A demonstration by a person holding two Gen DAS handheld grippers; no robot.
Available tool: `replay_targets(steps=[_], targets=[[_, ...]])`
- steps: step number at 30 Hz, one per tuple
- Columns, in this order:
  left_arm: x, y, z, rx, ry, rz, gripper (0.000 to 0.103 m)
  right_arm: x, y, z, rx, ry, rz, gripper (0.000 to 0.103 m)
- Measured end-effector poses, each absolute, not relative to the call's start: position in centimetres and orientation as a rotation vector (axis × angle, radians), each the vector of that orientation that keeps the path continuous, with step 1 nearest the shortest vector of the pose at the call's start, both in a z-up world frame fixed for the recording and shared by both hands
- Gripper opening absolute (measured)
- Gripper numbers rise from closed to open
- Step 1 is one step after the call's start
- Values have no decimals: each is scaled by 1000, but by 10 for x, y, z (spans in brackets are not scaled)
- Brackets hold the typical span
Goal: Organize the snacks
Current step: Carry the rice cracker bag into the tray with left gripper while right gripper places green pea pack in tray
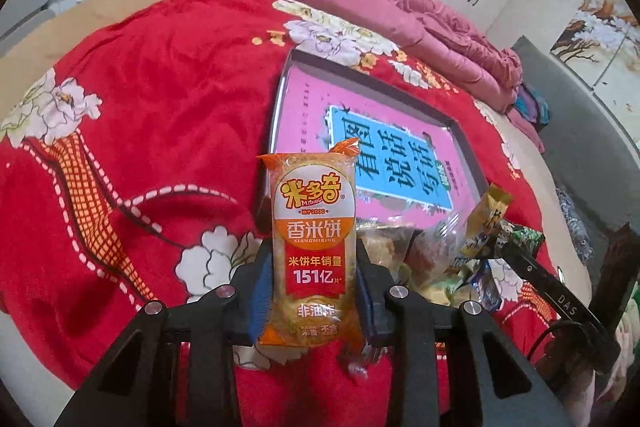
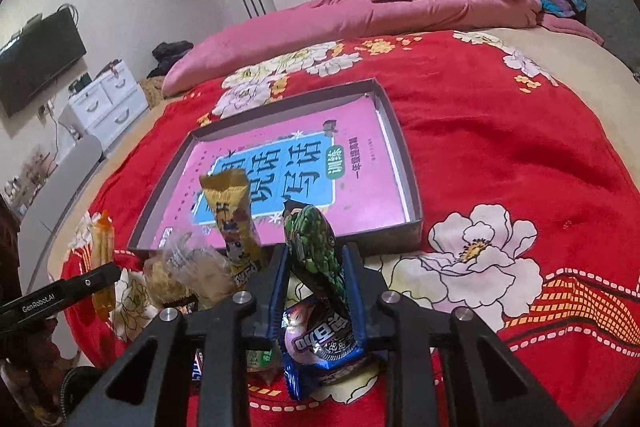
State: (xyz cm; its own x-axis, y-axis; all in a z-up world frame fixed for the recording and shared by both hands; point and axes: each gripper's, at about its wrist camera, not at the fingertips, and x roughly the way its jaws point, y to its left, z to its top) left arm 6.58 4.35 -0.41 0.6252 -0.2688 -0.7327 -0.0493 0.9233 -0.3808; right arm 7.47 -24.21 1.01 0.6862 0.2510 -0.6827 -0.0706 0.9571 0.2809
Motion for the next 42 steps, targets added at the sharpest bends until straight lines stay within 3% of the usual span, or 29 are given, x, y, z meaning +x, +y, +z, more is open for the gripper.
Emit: replay_targets(steps=[12,42], targets=[[94,34,8,-329,811,-135,37,85,-262,17,350,754,155,27],[149,14,-16,-249,862,-134,37,127,-255,-7,326,825,155,27]])
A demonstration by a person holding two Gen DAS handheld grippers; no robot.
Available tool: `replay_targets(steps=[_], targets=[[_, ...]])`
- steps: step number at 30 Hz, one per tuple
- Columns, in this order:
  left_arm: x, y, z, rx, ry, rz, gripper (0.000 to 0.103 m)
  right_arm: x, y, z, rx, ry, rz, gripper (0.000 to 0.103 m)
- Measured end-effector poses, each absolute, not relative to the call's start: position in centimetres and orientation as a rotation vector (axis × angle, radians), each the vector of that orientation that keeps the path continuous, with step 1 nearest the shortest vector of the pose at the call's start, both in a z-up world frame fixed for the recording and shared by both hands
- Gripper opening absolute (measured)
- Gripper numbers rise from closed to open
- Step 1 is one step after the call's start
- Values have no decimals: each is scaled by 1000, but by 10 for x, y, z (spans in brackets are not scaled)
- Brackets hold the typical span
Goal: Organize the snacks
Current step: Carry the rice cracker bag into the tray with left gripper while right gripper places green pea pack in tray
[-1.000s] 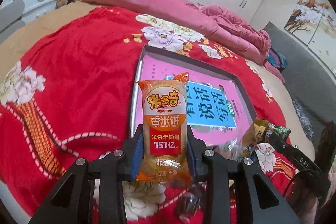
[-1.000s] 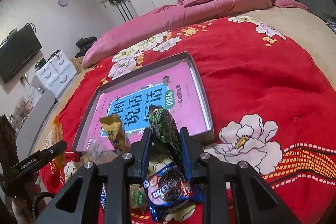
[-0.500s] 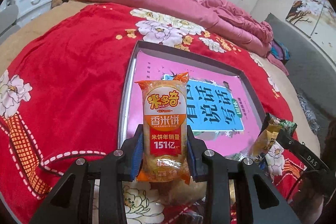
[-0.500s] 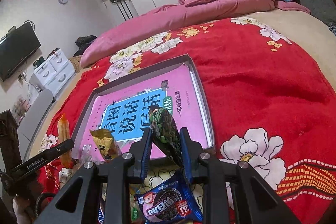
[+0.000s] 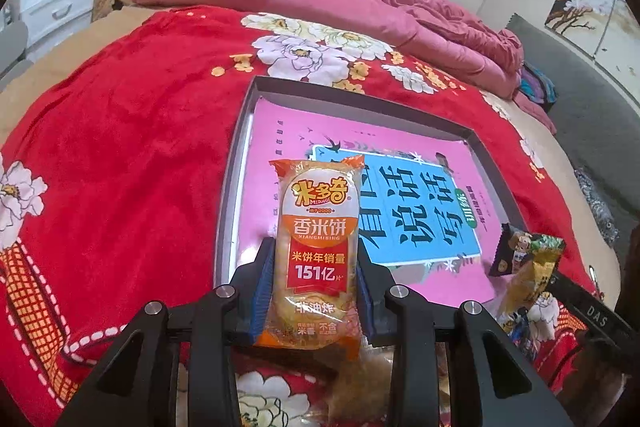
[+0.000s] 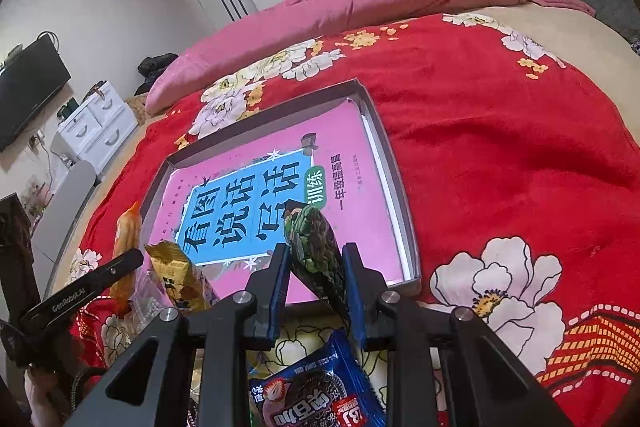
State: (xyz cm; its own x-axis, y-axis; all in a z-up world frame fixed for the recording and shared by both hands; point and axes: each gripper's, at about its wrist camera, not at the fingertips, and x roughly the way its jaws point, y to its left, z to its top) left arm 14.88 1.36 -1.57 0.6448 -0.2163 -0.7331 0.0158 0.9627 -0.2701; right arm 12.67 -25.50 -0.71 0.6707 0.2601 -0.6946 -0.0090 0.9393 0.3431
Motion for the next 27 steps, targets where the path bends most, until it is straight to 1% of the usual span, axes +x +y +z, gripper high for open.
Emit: replay_targets(steps=[13,27], targets=[[166,5,-29,-214,897,-126,38,128,-255,-11,328,839,157,27],[166,4,-31,-214,908,-143,38,130,-260,-11,344,844,128,28]])
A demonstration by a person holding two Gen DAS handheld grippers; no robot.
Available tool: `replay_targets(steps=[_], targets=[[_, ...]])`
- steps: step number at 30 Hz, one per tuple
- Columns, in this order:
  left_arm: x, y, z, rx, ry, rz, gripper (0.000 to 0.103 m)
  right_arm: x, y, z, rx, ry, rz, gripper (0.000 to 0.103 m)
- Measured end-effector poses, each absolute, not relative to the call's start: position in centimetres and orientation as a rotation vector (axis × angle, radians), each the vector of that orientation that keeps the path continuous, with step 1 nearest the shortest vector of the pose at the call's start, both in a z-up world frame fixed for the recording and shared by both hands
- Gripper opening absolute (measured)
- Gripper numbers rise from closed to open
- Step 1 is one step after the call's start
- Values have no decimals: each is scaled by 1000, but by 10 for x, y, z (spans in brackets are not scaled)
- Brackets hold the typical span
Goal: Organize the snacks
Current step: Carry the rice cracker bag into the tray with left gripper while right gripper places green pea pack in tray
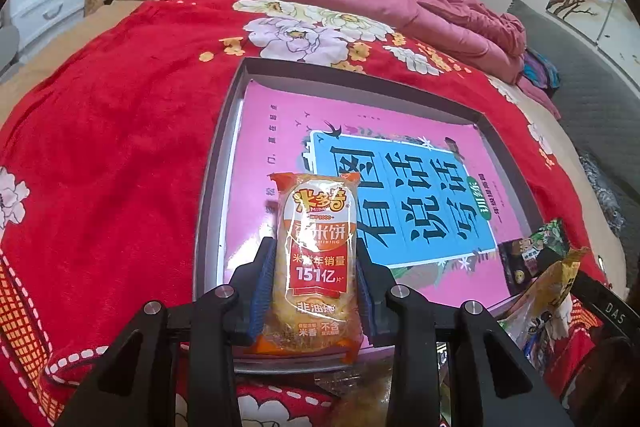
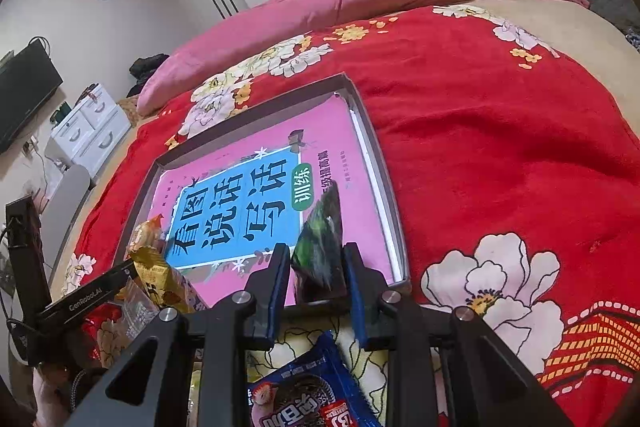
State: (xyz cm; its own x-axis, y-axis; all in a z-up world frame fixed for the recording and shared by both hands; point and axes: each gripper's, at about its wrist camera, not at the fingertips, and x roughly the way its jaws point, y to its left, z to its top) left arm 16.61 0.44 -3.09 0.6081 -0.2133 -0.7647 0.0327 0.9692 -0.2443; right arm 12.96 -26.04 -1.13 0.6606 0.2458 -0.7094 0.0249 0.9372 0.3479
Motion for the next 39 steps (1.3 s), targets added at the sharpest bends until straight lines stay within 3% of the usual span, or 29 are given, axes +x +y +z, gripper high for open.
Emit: replay_targets(steps=[9,15,25,32,39], targets=[[164,10,-30,-242,910,-143,38,127,-265,-9,336,841,106,29],[163,13,-29,-255,907,-146,39,124,-268,-6,324,829,86,35],[161,12,-28,-247,911,-155,46,119,-269,2,301,798,70,44],[158,11,-24,-248,900,-155,60,118,-269,7,299,775,76,48],[158,13,-22,-262,895,-161,62,116,-268,11,296,755,85,53]])
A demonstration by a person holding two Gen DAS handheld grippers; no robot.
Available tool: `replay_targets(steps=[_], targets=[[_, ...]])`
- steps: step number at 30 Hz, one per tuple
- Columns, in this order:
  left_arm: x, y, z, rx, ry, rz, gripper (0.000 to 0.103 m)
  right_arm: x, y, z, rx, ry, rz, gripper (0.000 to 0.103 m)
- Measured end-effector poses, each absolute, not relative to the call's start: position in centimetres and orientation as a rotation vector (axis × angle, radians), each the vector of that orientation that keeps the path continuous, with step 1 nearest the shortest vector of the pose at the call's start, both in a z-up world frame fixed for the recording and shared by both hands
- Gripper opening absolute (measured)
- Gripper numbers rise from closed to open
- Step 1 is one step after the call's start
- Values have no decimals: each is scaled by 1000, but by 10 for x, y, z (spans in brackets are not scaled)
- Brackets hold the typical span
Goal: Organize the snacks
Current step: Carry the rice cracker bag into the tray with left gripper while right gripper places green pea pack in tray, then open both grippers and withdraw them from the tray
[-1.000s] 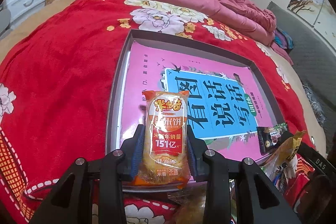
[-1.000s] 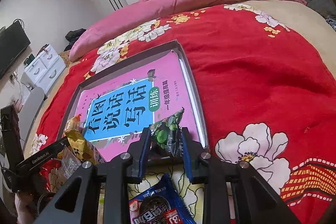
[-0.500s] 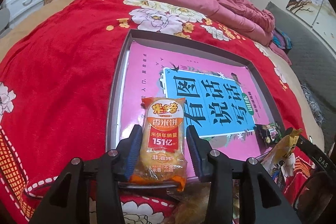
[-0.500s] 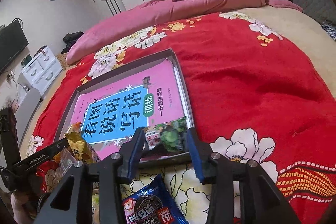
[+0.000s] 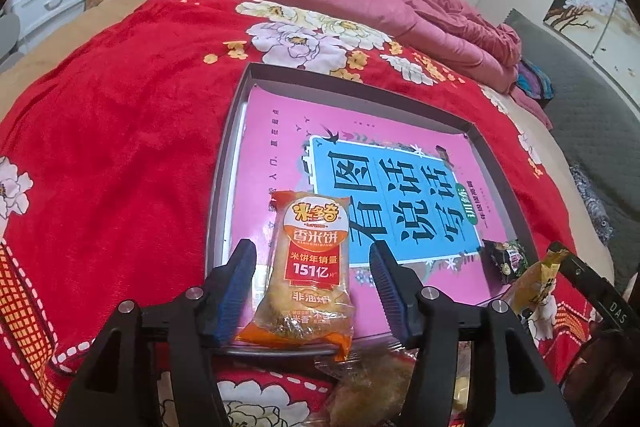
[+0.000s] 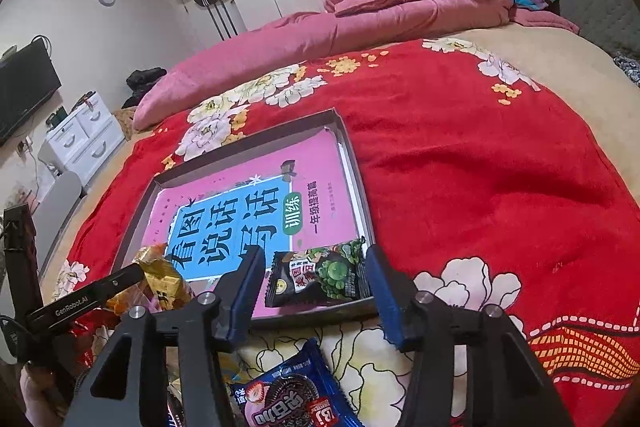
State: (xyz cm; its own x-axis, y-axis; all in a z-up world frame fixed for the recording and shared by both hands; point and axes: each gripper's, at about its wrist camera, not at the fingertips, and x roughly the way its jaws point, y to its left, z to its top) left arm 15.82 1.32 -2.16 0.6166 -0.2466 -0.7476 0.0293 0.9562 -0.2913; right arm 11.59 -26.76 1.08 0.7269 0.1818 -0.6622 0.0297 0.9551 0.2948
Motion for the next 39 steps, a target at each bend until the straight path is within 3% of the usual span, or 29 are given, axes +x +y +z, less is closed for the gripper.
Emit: replay_targets(steps=[5,26,39], targets=[[154,11,-17,-258,879,-183,74,114,-267,14,300,739,98,54],[129,25,0,-261,842,-152,75,100,-259,31,290,661,181,66],[114,26,1,-243,860,-150,75,92,-247,32,256,668,229,66]])
